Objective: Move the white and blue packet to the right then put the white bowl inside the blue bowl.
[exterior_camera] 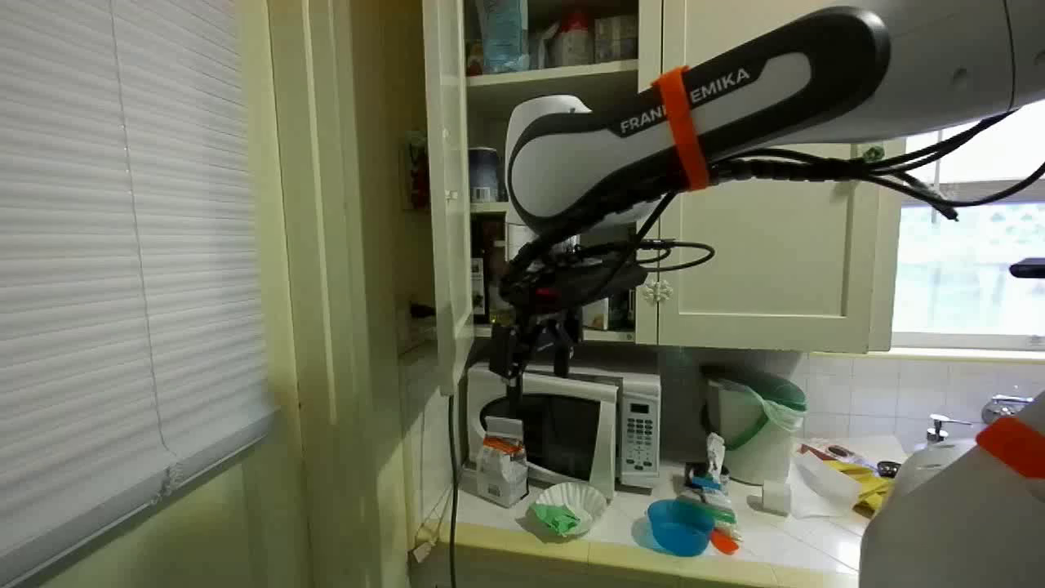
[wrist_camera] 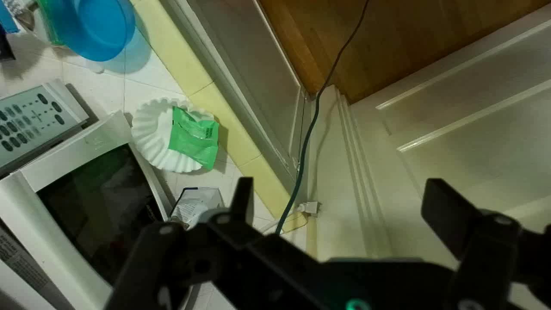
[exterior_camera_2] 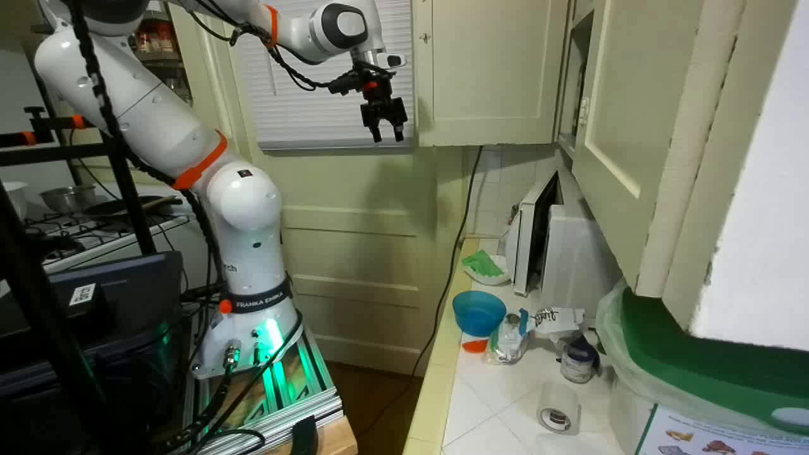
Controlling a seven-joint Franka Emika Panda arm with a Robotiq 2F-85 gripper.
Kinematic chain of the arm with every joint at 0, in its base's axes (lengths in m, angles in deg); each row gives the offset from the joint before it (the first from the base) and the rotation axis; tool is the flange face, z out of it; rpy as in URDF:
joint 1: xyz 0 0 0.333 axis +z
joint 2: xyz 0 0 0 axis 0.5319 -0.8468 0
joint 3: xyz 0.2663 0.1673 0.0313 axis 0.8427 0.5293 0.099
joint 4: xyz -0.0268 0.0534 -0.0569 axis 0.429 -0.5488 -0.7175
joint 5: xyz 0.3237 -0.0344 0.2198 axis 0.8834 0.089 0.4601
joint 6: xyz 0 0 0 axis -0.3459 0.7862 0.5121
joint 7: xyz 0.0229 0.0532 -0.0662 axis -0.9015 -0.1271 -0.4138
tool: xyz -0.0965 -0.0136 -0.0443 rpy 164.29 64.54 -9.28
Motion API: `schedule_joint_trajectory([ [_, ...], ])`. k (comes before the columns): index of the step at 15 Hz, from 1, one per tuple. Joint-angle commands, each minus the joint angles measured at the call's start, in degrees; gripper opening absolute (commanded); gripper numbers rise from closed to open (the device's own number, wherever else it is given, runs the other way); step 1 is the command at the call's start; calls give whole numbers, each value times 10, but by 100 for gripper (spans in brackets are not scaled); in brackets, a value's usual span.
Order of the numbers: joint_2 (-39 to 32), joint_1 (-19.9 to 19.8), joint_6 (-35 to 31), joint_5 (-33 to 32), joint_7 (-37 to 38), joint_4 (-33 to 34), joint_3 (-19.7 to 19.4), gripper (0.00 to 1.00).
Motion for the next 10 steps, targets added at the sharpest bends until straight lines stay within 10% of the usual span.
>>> schedule_joint_trajectory([
  [1,-1,5,2,-3,3,2,-4,100],
  [10,-92,-50,-140,-113,-18,53,-21,100],
])
